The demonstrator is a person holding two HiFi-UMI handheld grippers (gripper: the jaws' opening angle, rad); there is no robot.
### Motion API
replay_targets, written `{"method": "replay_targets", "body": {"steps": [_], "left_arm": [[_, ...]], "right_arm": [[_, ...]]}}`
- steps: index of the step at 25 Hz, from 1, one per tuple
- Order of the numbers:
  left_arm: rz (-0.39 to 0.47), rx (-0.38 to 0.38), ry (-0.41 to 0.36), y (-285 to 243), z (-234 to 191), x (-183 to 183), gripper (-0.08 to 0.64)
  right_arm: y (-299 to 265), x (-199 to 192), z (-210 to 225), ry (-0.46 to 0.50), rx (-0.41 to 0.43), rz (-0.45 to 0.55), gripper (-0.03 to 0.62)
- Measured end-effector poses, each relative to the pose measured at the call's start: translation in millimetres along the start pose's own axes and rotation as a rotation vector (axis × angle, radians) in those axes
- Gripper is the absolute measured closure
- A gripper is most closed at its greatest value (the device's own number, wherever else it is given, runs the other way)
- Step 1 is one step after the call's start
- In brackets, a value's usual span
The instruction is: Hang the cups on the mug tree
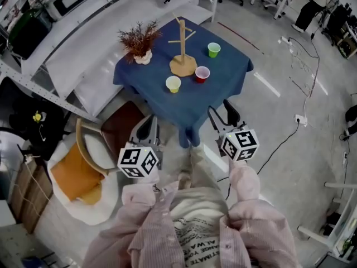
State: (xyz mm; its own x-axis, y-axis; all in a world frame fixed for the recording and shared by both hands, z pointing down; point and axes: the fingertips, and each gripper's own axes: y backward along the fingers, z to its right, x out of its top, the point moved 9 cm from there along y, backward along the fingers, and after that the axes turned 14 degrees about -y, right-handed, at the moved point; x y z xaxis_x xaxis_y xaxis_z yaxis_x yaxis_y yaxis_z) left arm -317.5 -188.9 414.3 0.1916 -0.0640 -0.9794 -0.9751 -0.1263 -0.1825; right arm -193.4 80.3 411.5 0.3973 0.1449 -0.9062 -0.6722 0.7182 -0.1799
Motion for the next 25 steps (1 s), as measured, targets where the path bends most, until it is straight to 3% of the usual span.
{"method": "replay_targets", "body": {"steps": [3,12,25], "left_arm": [[-0.023,0.015,0.020,-25,-9,-4,0.561],[-0.116,0.093,0.119,-97,-28,-24,0.561],[-0.202,0.212,0.247,-143,-40,-63,0.561]], "right_arm": [[-31,-2,9,0.045,0.046,-0.050,0.369],[-120,-12,43,0.026,0.158,-0.179,0.368],[-204,-54,62,0.078,0.336,-0.364,0.342]]}}
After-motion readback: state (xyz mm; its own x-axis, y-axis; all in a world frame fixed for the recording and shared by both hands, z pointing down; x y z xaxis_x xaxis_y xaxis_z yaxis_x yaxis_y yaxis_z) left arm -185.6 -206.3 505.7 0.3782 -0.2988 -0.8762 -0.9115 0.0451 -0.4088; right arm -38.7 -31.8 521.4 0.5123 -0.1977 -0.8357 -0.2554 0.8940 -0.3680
